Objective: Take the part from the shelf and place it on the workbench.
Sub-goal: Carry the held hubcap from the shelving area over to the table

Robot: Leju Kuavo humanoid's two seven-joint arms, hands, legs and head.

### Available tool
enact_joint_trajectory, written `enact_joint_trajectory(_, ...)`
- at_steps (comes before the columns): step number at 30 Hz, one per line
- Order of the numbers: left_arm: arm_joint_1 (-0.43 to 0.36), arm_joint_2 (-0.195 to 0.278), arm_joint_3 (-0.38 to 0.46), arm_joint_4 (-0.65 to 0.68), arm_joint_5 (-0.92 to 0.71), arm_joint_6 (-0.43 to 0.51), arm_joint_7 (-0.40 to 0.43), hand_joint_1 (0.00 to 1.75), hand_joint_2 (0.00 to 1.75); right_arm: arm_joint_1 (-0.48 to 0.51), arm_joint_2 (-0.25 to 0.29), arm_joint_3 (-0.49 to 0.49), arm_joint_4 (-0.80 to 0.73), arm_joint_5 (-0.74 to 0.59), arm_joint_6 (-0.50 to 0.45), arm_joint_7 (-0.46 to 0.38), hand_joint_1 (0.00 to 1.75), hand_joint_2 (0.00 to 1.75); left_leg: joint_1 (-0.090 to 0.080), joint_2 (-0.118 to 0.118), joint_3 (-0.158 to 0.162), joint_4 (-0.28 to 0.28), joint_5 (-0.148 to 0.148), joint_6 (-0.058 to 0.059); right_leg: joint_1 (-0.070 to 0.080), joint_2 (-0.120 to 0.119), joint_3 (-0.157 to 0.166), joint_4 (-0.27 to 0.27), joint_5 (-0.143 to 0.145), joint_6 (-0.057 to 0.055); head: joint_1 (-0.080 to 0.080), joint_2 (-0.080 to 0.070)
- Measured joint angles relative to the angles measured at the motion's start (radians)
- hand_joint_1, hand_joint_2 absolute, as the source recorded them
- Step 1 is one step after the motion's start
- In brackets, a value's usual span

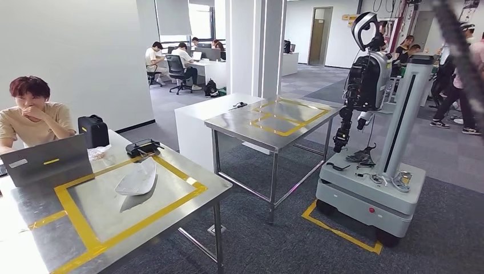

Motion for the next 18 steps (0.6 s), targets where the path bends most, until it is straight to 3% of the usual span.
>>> enact_joint_trajectory(2,-0.008,0.000,-0.003,0.007,-0.001,0.001,0.000,1.75,1.75,0.000,-0.002,0.000,0.000,0.000,0.000,0.000,0.00,1.75,0.000,-0.016,-0.004,0.008,-0.003,-0.014,0.002,0.026,0.049,-0.101,0.033,-0.005,0.000,0.000)
enact_joint_trajectory(3,-0.010,-0.001,-0.005,0.010,-0.002,0.002,0.000,1.75,1.75,-0.001,-0.002,0.000,0.000,0.000,0.000,0.000,0.00,1.75,0.000,-0.023,-0.007,0.009,-0.003,-0.021,0.005,0.033,0.056,-0.117,0.032,-0.009,-0.001,0.000)
enact_joint_trajectory(5,-0.013,-0.002,-0.009,0.016,-0.005,0.004,0.000,1.75,1.75,-0.002,-0.002,0.000,0.000,-0.001,0.001,-0.001,0.00,1.75,0.002,-0.037,-0.011,0.003,0.001,-0.036,0.007,0.020,0.057,-0.118,0.033,-0.021,-0.001,0.000)
enact_joint_trajectory(6,-0.013,-0.003,-0.010,0.018,-0.006,0.006,0.000,1.75,1.75,-0.002,-0.002,0.000,0.000,-0.001,0.001,-0.001,0.00,1.75,0.003,-0.031,-0.013,0.004,0.001,-0.041,0.007,0.012,0.060,-0.123,0.035,-0.028,-0.001,0.000)
enact_joint_trajectory(8,-0.017,-0.003,-0.012,0.021,-0.008,0.008,0.000,1.75,1.75,-0.002,-0.003,0.000,0.000,-0.001,0.000,-0.003,0.00,1.75,0.002,0.006,-0.035,0.044,-0.025,-0.050,0.004,-0.007,0.066,-0.132,0.041,-0.042,-0.002,0.000)
enact_joint_trajectory(9,-0.020,-0.003,-0.014,0.023,-0.009,0.009,0.000,1.75,1.75,-0.002,-0.003,0.000,0.000,-0.001,0.001,-0.004,0.00,1.75,0.001,0.030,-0.057,0.095,-0.053,-0.052,0.004,-0.016,0.067,-0.135,0.042,-0.047,-0.003,0.000)
enact_joint_trajectory(11,-0.022,-0.007,-0.016,0.028,-0.010,0.009,0.000,1.75,1.75,0.000,-0.003,0.000,0.000,-0.001,0.002,-0.004,0.00,1.75,0.001,0.049,-0.118,0.227,-0.111,-0.057,0.006,-0.036,0.067,-0.135,0.040,-0.052,-0.003,0.000)
enact_joint_trajectory(12,-0.020,-0.009,-0.016,0.030,-0.011,0.010,0.000,1.75,1.75,0.001,-0.003,0.000,0.000,-0.001,0.003,-0.004,0.00,1.75,0.001,0.051,-0.138,0.269,-0.121,-0.058,0.007,-0.046,0.068,-0.135,0.039,-0.053,-0.004,0.000)
enact_joint_trajectory(13,-0.018,-0.010,-0.016,0.031,-0.011,0.010,0.000,1.75,1.75,0.001,-0.003,0.000,0.000,-0.001,0.003,-0.004,0.00,1.75,0.001,0.052,-0.141,0.275,-0.112,-0.058,0.007,-0.056,0.069,-0.134,0.037,-0.054,-0.004,0.000)
enact_joint_trajectory(14,-0.017,-0.011,-0.016,0.032,-0.011,0.010,0.000,1.75,1.75,0.001,-0.003,0.000,0.000,-0.001,0.003,-0.004,0.00,1.75,0.001,0.057,-0.124,0.241,-0.085,-0.058,0.007,-0.066,0.071,-0.133,0.034,-0.053,-0.004,0.000)
enact_joint_trajectory(16,-0.017,-0.012,-0.016,0.031,-0.012,0.010,0.000,1.75,1.75,0.001,-0.003,0.000,0.000,-0.001,0.003,-0.004,0.00,1.75,-0.003,0.089,-0.057,0.106,-0.022,-0.054,0.009,-0.084,0.077,-0.130,0.027,-0.047,-0.004,0.000)
enact_joint_trajectory(18,-0.016,-0.014,-0.018,0.029,-0.013,0.010,0.000,1.75,1.75,0.000,-0.003,0.000,0.000,-0.001,0.003,-0.004,0.00,1.75,-0.009,0.115,-0.015,0.021,0.002,-0.041,0.015,-0.099,0.081,-0.126,0.020,-0.037,-0.003,0.000)
